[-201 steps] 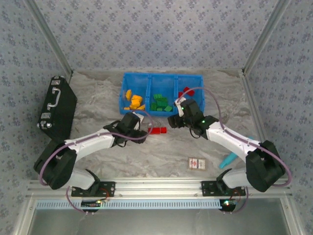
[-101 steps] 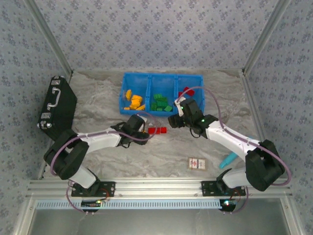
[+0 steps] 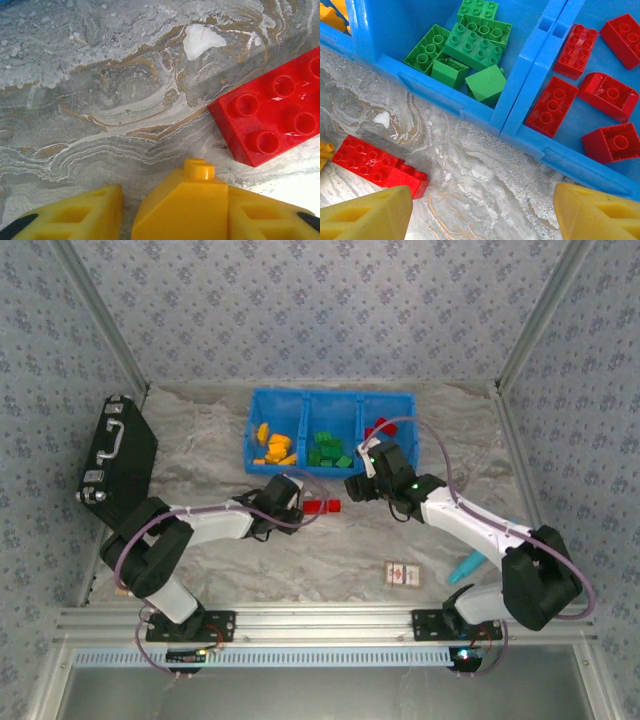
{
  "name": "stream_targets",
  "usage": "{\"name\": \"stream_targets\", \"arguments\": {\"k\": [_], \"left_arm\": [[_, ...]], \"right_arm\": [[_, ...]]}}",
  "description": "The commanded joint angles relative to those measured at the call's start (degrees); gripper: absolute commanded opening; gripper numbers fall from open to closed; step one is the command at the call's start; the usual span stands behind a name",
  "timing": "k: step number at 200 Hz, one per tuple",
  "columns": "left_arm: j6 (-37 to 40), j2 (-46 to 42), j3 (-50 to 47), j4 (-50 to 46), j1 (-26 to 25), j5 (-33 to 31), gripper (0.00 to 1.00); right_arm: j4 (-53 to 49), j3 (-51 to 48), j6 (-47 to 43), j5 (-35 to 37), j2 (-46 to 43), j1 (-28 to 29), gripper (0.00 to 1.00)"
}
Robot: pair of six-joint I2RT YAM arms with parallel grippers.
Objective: Sort the legos into containers by color
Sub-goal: Pick up the lego from the center of the table.
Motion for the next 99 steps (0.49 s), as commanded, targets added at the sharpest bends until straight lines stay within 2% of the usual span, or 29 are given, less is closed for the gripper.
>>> {"name": "stream_targets", "arguments": {"k": [1,40,73,99], "left_arm": [[-1.1,1.6,0.7,0.2,-0.3,-0.2,0.42],[-1.5,0.9,0.6,-0.9,-0.2,-0.7,0.35],[-1.4,-3.8,2.6,-7.1,-0.3,-2.4,0.35],[0.1,-10.1,5.4,-11.3,0.4,-5.0,0.35]], "right_arm": [[-1.7,1.5,-0.9,1.1,0.2,0.4,0.76],[-2.6,1.4,-2.2,0.7,-0.1,0.5,0.76],[1.3,-1.4,-6.2,-6.2,-2.8,0.6,0.77],[-1.7,-0.5,-8.8,-9.1,-0.9,0.6,0.76]]}}
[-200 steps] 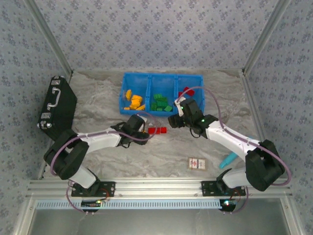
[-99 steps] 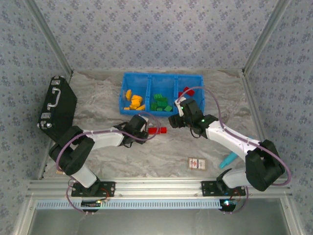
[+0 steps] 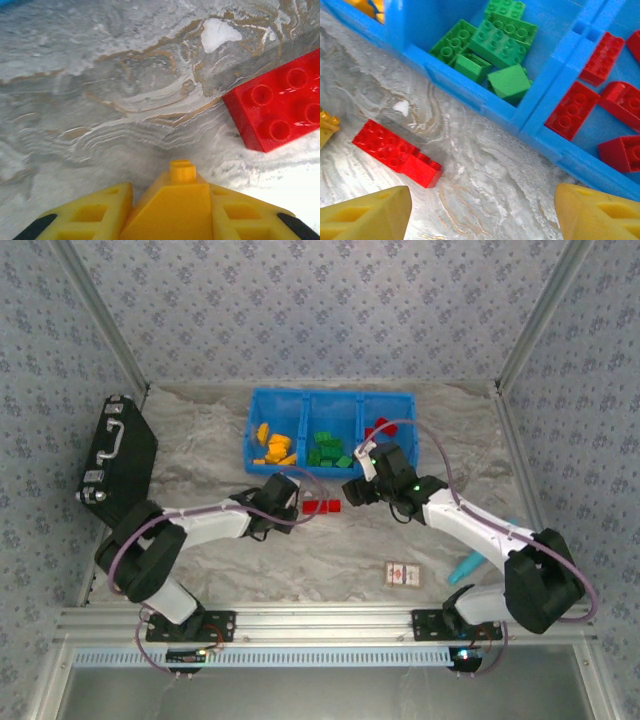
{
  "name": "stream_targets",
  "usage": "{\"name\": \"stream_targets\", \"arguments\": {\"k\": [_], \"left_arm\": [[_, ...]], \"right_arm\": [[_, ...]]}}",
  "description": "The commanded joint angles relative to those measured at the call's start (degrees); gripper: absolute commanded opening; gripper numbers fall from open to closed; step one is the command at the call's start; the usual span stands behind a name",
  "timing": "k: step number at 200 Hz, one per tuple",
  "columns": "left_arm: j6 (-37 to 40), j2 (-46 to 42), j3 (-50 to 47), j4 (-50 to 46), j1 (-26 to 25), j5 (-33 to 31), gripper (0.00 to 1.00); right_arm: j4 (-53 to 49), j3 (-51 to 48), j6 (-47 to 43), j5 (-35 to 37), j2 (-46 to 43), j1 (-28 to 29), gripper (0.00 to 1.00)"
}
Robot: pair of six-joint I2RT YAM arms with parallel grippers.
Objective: Sort the legos into containers by color
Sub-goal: Pick up the lego from the center of the table, then place the lego in the container.
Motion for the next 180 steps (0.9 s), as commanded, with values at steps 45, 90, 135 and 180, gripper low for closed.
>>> {"name": "stream_targets", "arguments": {"k": [45,90,135,180], "left_arm": [[4.4,-12.4,11.8,-8.7,3.8,-3.1,0.35],[7.6,-9.8,16.5,-6.0,10.3,-0.1,0.35],[4.2,0.3,22.8,-2.0,18.3,8.1,0.34],[4.0,11.6,30.9,-2.4,19.2,10.3,0.34]], "right_arm": [[10.0,-6.9,-6.0,-10.9,0.4,1.2,0.76],[16.6,-9.4,-24.7,-15.1,3.1,7.3,0.77],[16.0,-5.3,-35.0,-19.5,8.5,8.4,0.78],[16.6,-1.6,-41.9,-19.9,15.3,8.1,0.76]]}}
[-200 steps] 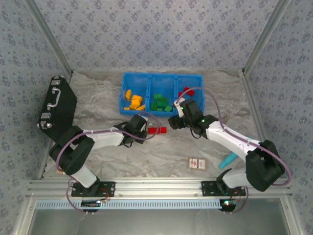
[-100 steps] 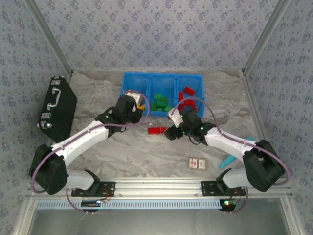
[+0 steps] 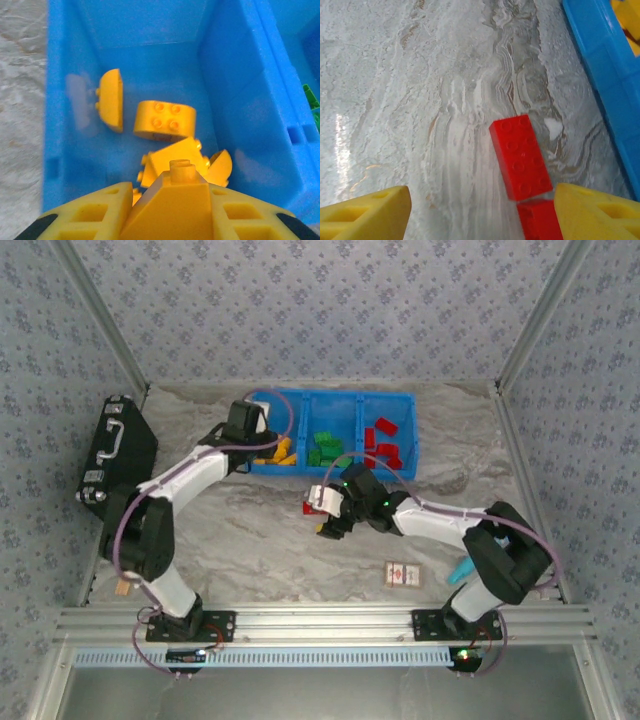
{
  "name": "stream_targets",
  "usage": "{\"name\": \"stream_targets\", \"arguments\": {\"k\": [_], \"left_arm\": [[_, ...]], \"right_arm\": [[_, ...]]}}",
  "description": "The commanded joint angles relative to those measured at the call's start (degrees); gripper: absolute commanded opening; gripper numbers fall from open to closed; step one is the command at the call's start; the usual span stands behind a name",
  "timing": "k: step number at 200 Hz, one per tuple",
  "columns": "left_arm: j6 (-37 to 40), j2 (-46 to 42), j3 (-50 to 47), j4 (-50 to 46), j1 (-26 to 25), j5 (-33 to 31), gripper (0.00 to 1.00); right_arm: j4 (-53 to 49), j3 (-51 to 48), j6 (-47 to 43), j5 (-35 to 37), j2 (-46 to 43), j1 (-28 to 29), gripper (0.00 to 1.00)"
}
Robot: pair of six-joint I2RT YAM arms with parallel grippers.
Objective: Sort the legos into containers by color
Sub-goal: Place the lego in the container, then pick up the lego from the center of the table.
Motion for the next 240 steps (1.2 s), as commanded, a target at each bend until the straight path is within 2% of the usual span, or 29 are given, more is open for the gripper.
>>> {"name": "stream_targets", "arguments": {"k": [1,51,91,131,179,240], "left_arm": [[-0.5,3.5,4.5,1.0,-0.1,3.4,0.34],[-0.8,10.3,9.7,1.4,0.2,5.2,0.35],[0.3,13.9,13.1,0.3,0.1,6.4,0.52],[0.9,14.4,13.8,-0.1,0.3,6.1,0.57],[0.7,8.8,12.0,-0.6,0.5,5.7,0.58],[0.0,-6.4,2.1,-1.8,0.6,3.2,0.6]], "right_arm": [[0.8,2.6,-6.4,-1.8,3.1,-0.4,0.76],[-0.7,8.3,-9.2,-1.5,10.5,-1.4,0.77],[-2.9,11.1,-10.7,-1.3,13.8,-1.9,0.77],[-5.1,13.3,-11.4,-1.5,16.0,-2.2,0.77],[-7.6,15.5,-11.3,-1.9,18.8,-2.6,0.73],[-11.6,17.8,-12.4,-0.4,21.1,-2.1,0.67]]}}
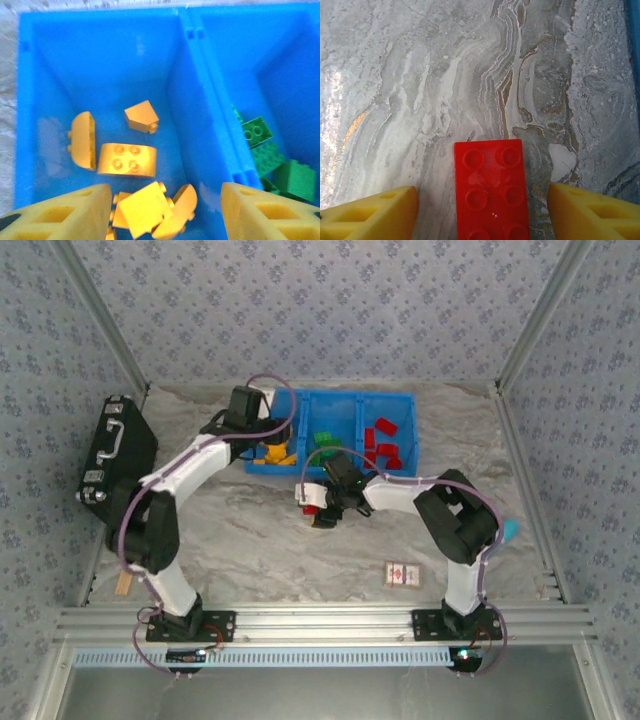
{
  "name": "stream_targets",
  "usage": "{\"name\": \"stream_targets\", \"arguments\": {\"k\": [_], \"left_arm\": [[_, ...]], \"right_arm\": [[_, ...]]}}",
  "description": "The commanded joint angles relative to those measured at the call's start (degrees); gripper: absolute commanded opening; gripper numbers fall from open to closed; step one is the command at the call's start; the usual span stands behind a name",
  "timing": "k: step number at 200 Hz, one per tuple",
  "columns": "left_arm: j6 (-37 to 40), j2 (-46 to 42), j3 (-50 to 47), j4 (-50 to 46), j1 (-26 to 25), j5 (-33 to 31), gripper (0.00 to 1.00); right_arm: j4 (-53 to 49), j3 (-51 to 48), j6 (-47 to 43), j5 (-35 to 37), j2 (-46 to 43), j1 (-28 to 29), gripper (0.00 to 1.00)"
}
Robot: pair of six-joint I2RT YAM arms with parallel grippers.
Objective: Sort the legos into containers by color
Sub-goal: Pick up the lego from the center of the table.
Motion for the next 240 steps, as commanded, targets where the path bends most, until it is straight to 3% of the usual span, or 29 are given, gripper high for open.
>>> {"name": "stream_targets", "arguments": {"k": [1,55,138,240], "left_arm": [[0.0,-6.4,-3.8,-1.1,0.3,-1.5,0.6],[-0.4,-15.6,-15.7,-4.1,0.3,-3.7,0.6],[0.7,-22.5,-23.3,-3.9,1.2,-6.8,0.61],[0.8,-29.4,-26.2,-4.7,1.2,-7.2,0.62]], "right_arm": [[-3.8,2.3,-0.9,0.4,2.2,0.1,0.67],[-7.0,4.9,-2.5,-0.2,4.2,0.7,0.54],[-8.7,5.6,-4.3,4.3,2.5,3.4,0.34],[-4.1,-0.4,-2.9,6.7,-11.1,3.3,0.29]]}}
